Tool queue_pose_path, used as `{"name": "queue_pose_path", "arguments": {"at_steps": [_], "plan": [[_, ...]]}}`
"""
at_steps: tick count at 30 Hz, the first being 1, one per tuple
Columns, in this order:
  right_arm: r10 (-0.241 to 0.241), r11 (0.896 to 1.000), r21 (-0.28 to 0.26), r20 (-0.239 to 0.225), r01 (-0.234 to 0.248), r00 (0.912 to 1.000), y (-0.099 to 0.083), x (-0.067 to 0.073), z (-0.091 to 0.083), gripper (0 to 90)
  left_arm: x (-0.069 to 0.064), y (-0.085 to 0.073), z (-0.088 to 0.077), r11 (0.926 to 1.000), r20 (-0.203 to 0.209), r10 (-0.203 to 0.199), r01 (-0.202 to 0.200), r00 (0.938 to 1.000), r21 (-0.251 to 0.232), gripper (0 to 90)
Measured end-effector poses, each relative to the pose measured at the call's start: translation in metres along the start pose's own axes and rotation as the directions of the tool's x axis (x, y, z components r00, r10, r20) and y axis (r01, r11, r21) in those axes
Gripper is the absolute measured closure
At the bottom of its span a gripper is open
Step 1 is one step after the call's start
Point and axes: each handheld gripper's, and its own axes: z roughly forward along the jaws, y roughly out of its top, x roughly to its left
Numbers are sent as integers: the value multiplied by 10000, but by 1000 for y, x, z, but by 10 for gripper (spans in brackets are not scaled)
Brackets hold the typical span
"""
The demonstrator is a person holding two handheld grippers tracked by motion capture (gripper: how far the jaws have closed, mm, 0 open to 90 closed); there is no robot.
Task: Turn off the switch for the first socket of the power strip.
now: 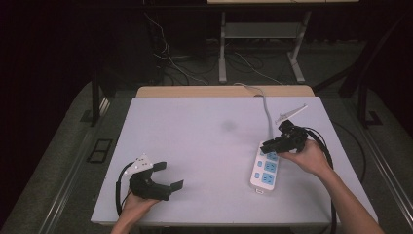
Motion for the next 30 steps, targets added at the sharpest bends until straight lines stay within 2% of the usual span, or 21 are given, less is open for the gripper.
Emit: {"name": "queue_pose_path", "arguments": {"at_steps": [7,10,30], "plan": [[-41,9999,144,100,39,9999,0,-4,5,843,0,0,0,10000,-2,18,-18,10000,9,0],[-28,9998,175,121,26,9999,0,-5,7,868,0,0,0,10000,-3,16,-16,10000,10,0],[-12,9995,309,251,4,9997,-1,-14,18,897,0,0,0,10000,-19,47,-47,10000,23,0]]}}
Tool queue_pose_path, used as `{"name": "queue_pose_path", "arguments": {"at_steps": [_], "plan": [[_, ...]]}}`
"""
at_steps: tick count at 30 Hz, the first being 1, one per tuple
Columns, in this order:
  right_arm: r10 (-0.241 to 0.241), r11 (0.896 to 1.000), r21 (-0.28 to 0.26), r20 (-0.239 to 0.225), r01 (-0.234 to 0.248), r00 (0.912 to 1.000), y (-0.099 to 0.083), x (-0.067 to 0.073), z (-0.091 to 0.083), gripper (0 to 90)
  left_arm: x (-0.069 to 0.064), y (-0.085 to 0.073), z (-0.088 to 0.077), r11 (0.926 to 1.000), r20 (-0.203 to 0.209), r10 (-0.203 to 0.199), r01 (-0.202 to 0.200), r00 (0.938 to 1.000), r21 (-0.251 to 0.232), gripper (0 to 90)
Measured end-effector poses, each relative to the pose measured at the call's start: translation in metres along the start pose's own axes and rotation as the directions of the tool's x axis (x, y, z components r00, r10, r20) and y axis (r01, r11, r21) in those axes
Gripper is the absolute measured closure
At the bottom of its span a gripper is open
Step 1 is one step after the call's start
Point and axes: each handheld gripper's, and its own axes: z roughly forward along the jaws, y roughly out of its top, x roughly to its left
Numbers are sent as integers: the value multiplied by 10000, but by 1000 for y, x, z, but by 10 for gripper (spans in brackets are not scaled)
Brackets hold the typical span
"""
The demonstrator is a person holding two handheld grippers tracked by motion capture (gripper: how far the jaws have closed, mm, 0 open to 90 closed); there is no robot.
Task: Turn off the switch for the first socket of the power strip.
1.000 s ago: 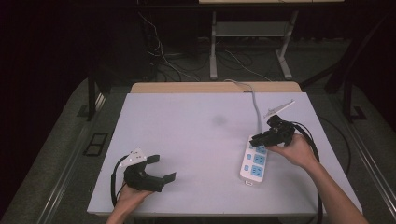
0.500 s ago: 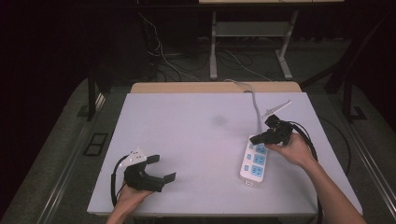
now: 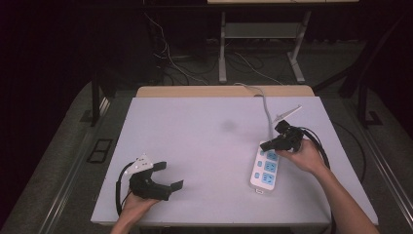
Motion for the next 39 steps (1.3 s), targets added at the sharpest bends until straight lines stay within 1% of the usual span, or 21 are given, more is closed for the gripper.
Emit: {"name": "queue_pose_path", "arguments": {"at_steps": [4,6,10,15,18,24,27,29,35,37,39], "plan": [[71,10000,64,-45,-71,10000,0,1,2,897,0,0,0,10000,0,0,0,10000,-4,0],[-24,9999,102,-33,25,10000,0,0,4,897,0,0,0,10000,0,-3,3,10000,-1,0],[40,9997,223,-35,-39,10000,-1,1,6,897,0,0,0,10000,6,-15,15,10000,-12,0],[-77,9997,228,-5,77,10000,-3,4,7,898,0,0,0,10000,9,3,-3,10000,24,0],[-66,9999,95,-55,67,10000,-5,2,7,898,0,0,1,10000,24,28,-28,10000,60,0],[-204,9997,113,44,204,9998,-5,4,7,900,0,0,1,10000,31,41,-41,10000,69,0],[-79,10000,25,-114,79,9999,-6,1,7,900,-1,0,1,10000,25,38,-38,10000,66,0],[-102,9999,-48,-163,102,9998,-7,0,7,900,0,0,1,10000,10,27,-27,10000,70,0],[-146,9999,60,-61,146,9999,-6,2,7,900,0,0,2,9999,37,71,-71,10000,90,0],[-277,9995,176,99,275,9996,-5,5,8,900,-1,0,2,9999,41,80,-80,10000,106,0],[-311,9994,155,126,309,9994,-5,5,8,900,-2,0,2,9999,42,86,-86,10000,92,0]]}}
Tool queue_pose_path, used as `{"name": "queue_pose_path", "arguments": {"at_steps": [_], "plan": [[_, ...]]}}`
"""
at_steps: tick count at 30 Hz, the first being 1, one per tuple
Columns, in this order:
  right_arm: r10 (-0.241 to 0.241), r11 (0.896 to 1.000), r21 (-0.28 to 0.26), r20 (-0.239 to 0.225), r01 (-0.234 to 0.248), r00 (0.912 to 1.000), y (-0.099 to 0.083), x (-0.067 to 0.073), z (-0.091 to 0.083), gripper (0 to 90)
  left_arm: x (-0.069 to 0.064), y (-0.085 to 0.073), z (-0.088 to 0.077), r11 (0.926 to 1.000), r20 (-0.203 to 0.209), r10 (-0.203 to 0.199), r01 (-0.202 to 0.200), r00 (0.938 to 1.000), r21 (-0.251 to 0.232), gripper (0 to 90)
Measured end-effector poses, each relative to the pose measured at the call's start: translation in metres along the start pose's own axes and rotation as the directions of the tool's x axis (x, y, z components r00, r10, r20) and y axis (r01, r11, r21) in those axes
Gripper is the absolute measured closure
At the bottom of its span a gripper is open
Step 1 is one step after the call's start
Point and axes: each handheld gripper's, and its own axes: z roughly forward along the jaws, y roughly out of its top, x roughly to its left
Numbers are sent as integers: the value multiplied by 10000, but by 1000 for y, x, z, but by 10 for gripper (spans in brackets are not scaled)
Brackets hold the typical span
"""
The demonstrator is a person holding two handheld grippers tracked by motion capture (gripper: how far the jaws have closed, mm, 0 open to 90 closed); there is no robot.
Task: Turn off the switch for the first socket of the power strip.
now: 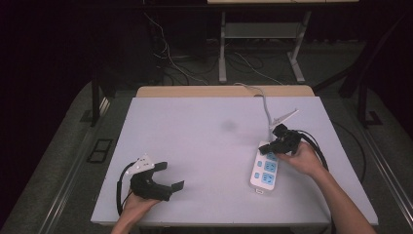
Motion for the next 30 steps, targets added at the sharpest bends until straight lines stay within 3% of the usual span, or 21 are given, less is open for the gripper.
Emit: {"name": "queue_pose_path", "arguments": {"at_steps": [18,20,23,30], "plan": [[177,9998,84,-97,-176,9998,1,-1,-1,900,3,0,0,10000,22,-61,61,10000,10,0],[138,9998,-109,-194,-141,9997,2,-2,-4,900,3,0,0,10000,24,-60,60,10000,0,0],[198,9997,155,66,-199,9998,2,-2,-7,900,3,0,0,10000,12,-62,62,10000,-14,0],[348,9978,-569,104,-342,9993,-1,-2,-24,900,3,0,0,10000,-9,-88,88,10000,-32,0]]}}
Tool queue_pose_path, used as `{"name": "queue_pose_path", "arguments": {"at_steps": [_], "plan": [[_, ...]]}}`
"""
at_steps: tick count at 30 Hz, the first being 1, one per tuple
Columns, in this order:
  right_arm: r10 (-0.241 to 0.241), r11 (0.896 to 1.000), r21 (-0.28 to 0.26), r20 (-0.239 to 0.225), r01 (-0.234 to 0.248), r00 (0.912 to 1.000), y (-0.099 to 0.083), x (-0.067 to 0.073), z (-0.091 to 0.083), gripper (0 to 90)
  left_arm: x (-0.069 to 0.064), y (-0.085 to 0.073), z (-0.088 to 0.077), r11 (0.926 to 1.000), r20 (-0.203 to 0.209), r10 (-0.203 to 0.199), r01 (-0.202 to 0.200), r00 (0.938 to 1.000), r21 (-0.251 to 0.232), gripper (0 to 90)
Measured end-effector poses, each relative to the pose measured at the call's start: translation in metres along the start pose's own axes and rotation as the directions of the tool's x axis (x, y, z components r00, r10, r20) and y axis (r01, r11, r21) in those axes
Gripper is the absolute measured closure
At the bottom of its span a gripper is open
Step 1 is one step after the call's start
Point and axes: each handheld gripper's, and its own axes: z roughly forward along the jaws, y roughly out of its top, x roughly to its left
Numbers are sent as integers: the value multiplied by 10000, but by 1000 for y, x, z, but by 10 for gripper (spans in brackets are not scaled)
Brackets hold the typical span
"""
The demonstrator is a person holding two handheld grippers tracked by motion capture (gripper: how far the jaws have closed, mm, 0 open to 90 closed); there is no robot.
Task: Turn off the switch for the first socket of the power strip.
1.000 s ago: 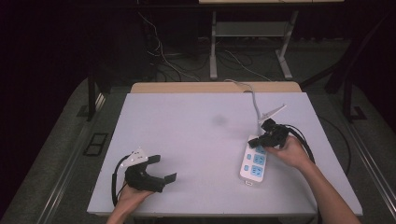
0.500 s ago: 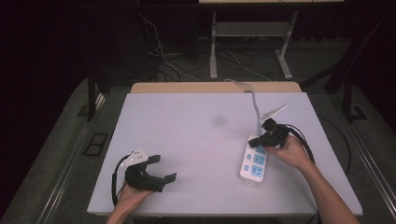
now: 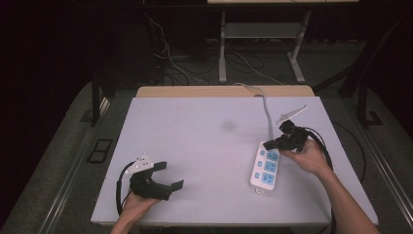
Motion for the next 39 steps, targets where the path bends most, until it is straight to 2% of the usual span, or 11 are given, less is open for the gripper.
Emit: {"name": "queue_pose_path", "arguments": {"at_steps": [14,20,24,25,26,27,30,34,36,37,39], "plan": [[627,9957,-720,589,-584,9963,-13,1,-29,897,-2,0,-1,10000,18,17,-17,10000,-29,0],[1106,9885,-1122,805,-1013,9906,-25,3,-39,781,-2,1,-1,10000,29,46,-46,10000,-47,0],[1430,9813,-1439,982,-1281,9848,-33,5,-47,665,-2,1,0,10000,18,51,-51,10000,-32,0],[1554,9759,-1702,1021,-1367,9826,-38,5,-51,581,-2,1,0,10000,10,49,-48,10000,-35,0],[1554,9759,-1702,1021,-1367,9826,-38,5,-51,581,-2,0,0,10000,7,41,-41,10000,-40,0],[1680,9725,-1804,1044,-1475,9802,-40,6,-52,520,-2,0,0,10000,7,40,-40,10000,-45,0],[2090,9589,-2190,1159,-1802,9710,-46,8,-57,344,-2,0,0,10000,1,37,-37,10000,-45,0],[2570,9336,-2822,979,-2208,9614,-56,13,-63,107,-2,0,0,10000,-4,38,-38,10000,-23,0],[2766,9174,-3232,985,-2322,9559,-61,17,-65,23,-2,0,0,10000,0,47,-47,10000,-26,0],[2859,9137,-3285,1018,-2391,9528,-63,19,-65,2,-2,1,0,10000,2,31,-31,10000,-29,0],[2842,9059,-3513,904,-2365,9545,-69,23,-66,2,-3,1,0,10000,-1,37,-37,10000,-21,0]]}}
